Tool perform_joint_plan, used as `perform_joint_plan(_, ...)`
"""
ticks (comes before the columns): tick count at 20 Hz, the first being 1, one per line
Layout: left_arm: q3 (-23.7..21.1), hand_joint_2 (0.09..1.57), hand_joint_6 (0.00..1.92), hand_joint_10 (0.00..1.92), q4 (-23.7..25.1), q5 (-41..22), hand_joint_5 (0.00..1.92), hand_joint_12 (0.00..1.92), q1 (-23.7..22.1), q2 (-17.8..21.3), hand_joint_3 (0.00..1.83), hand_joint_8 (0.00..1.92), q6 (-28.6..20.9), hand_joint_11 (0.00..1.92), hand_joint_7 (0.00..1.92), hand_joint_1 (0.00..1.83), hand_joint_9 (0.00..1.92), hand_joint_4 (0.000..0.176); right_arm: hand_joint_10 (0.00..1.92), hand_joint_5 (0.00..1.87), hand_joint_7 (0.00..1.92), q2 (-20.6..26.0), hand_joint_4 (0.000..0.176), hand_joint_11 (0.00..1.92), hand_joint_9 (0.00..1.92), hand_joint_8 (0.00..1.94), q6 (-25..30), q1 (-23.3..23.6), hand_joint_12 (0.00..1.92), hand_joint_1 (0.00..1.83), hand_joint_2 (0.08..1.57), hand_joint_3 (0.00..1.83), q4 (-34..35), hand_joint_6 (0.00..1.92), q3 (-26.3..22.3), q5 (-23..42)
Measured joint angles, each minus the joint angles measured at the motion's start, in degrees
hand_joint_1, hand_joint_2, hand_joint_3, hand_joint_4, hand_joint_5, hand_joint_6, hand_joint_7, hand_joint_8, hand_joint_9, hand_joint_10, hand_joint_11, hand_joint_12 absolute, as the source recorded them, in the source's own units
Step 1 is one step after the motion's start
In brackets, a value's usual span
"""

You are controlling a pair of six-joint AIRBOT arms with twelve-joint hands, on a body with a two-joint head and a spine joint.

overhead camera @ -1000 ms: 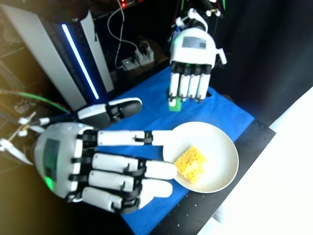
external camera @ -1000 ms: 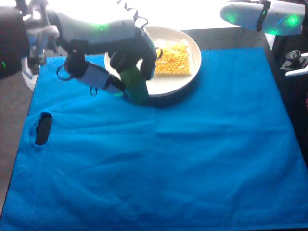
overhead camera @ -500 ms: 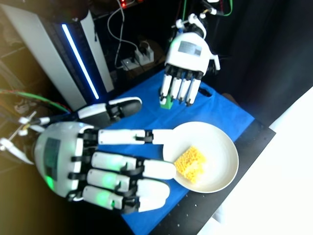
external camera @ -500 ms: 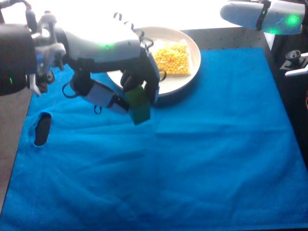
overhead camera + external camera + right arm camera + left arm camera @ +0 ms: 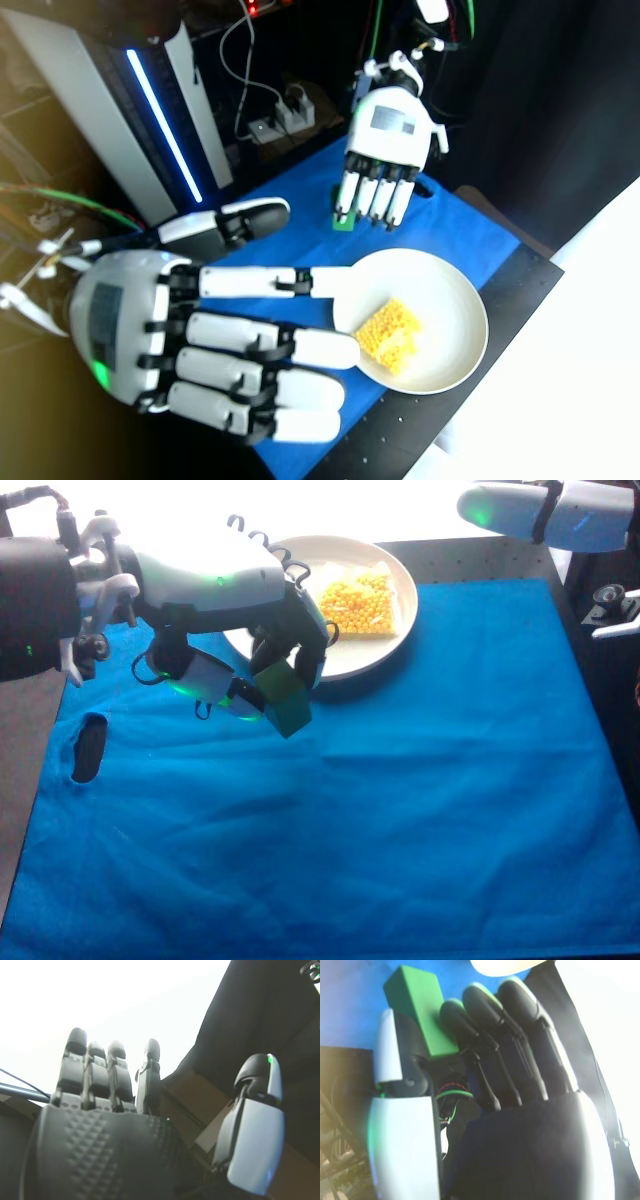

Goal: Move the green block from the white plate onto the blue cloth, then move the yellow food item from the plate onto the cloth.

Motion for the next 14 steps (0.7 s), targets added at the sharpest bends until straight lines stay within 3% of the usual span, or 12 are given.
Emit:
perform_joint_plan(1,0.0,1.12,0.92,0.66,0.0,-0.2,0.92,1.11,0.0,0.0,0.00,1.05,0.0,0.54,1.03,1.23,0.92,0.000,0.00,0.43,0.20,0.0,0.103,0.00,0.12,0.00,0.0,0.0,0.69,0.65,0.76,0.00,-0.1,0.00,0.0,0.0)
perform_joint_plan(2,0.0,1.09,0.93,0.79,0.0,-0.2,1.01,1.18,0.0,0.0,0.00,0.40,0.0,0.42,0.97,1.07,0.81,0.083,0.00,0.44,0.20,0.0,0.095,0.00,0.11,0.00,0.0,0.0,0.52,0.67,0.78,0.00,0.0,0.00,0.0,0.0)
perform_joint_plan(3,0.0,1.01,0.43,0.91,-0.1,-0.2,0.87,1.22,0.2,0.0,0.00,0.32,0.0,0.37,0.96,1.01,0.74,0.000,0.00,0.45,0.19,0.0,0.097,0.00,0.08,0.00,0.0,0.0,0.42,0.67,0.77,0.00,0.1,0.00,0.0,0.0)
perform_joint_plan(4,0.0,1.01,0.43,0.91,-0.2,-0.2,0.87,1.22,0.3,0.0,0.00,0.32,0.0,0.37,0.96,1.01,0.74,0.000,0.00,0.45,0.19,0.0,0.097,0.00,0.08,0.00,0.0,0.0,0.42,0.67,0.77,0.00,0.0,0.00,0.0,0.0)
perform_joint_plan(5,0.0,0.96,0.07,0.88,-0.2,-0.2,0.93,1.17,0.4,0.0,0.00,0.20,0.0,0.39,0.96,1.00,0.71,0.000,0.00,0.45,0.19,0.0,0.124,0.00,0.10,0.00,0.0,0.0,0.60,0.66,0.75,0.00,-0.1,0.00,0.0,0.0)
perform_joint_plan(6,0.0,0.96,0.07,0.88,-0.2,-0.2,0.93,1.17,0.4,0.0,0.00,0.20,0.0,0.39,0.96,1.00,0.71,0.000,0.00,0.45,0.19,0.0,0.124,0.00,0.10,0.00,0.0,0.0,0.60,0.66,0.75,0.00,-0.1,0.00,0.0,0.0)
perform_joint_plan(7,0.0,0.95,0.04,0.86,-0.2,-0.2,0.92,1.16,0.4,0.0,0.00,0.18,0.0,0.40,0.95,1.00,0.70,0.000,0.01,0.44,0.20,0.0,0.123,0.00,0.14,0.00,0.0,0.0,0.78,0.66,0.75,0.00,0.0,0.00,0.0,0.0)
perform_joint_plan(8,0.0,0.91,0.00,0.79,-0.2,-0.2,0.86,1.22,0.4,0.0,0.00,0.12,0.0,0.33,0.89,0.99,0.65,0.000,0.01,0.43,0.23,0.0,0.123,0.00,0.20,0.00,0.0,0.0,1.11,0.67,0.76,0.00,0.0,0.00,0.0,0.0)
perform_joint_plan(10,0.0,0.88,0.00,0.80,-0.2,-0.2,0.80,1.25,0.4,0.0,0.00,0.09,0.0,0.26,0.86,0.98,0.63,0.000,0.01,0.43,0.23,0.0,0.122,0.00,0.20,0.00,0.0,0.0,1.17,0.67,0.75,0.00,0.0,0.00,0.0,0.0)
perform_joint_plan(11,0.0,0.89,0.00,0.79,-0.2,-0.2,0.72,1.25,0.4,0.0,0.00,0.07,0.0,0.23,0.82,0.95,0.60,0.000,0.03,0.43,0.20,0.0,0.122,0.00,0.13,0.01,0.0,0.0,0.91,0.65,0.75,0.00,0.0,0.00,0.0,0.0)
perform_joint_plan(12,0.0,0.90,0.00,0.70,-0.2,-0.2,0.61,1.22,0.4,0.0,0.00,0.03,0.0,0.21,0.77,0.91,0.57,0.000,0.01,0.44,0.22,0.0,0.100,0.00,0.16,0.00,0.0,0.0,0.80,0.68,0.77,0.01,0.0,0.00,0.0,0.0)
perform_joint_plan(14,0.4,0.89,0.00,0.65,-0.5,-0.6,0.61,1.26,0.4,0.0,0.00,0.01,0.0,0.22,0.76,0.91,0.59,0.000,0.00,0.44,0.22,0.0,0.112,0.00,0.14,0.00,0.0,0.0,0.74,0.68,0.77,0.00,0.0,0.00,0.0,0.0)
